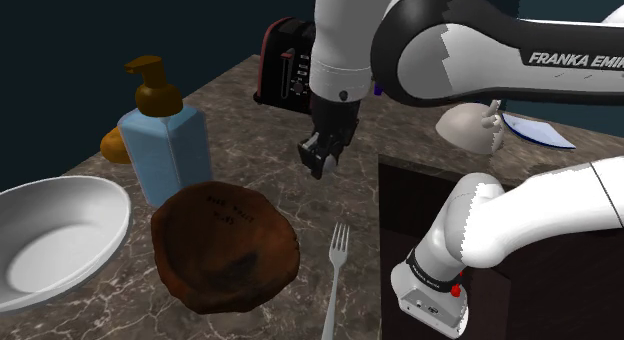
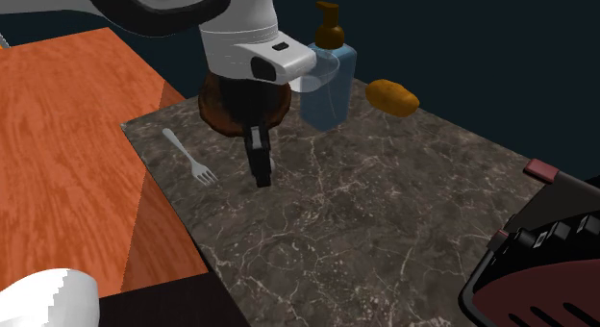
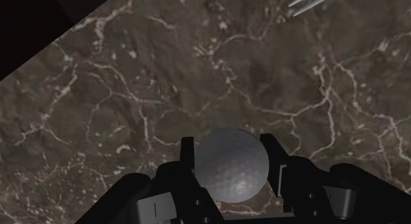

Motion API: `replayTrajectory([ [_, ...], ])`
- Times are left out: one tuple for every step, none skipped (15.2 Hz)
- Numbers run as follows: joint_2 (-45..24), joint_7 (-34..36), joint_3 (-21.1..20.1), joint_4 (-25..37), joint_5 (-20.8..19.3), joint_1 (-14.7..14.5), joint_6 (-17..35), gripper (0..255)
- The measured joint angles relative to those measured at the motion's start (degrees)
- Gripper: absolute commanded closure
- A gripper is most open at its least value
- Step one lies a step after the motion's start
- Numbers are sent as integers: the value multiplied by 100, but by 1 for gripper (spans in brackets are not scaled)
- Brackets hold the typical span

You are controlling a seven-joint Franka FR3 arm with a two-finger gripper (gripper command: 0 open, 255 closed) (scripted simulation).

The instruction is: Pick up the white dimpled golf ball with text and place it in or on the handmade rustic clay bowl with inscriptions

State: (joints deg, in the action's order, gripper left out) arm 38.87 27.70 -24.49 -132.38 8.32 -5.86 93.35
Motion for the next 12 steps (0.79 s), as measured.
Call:
replayTrajectory([
  [17,-1,16,71,-5,-2,-88,255],
  [16,6,21,152,-9,-1,-167,255],
  [-3,11,26,255,-19,6,-252,255],
  [-32,6,38,350,-36,19,-317,255],
  [-62,1,49,435,-52,32,-374,255],
  [-65,0,60,515,-59,35,-451,255],
  [-76,3,67,607,-67,40,-531,255],
  [-95,-6,82,693,-84,50,-599,255],
  [-127,-22,103,801,-107,66,-677,255],
  [-131,-16,107,877,-110,68,-748,255],
  [-159,-18,115,970,-124,78,-815,255],
  [-183,-21,122,1057,-136,87,-878,255],
])
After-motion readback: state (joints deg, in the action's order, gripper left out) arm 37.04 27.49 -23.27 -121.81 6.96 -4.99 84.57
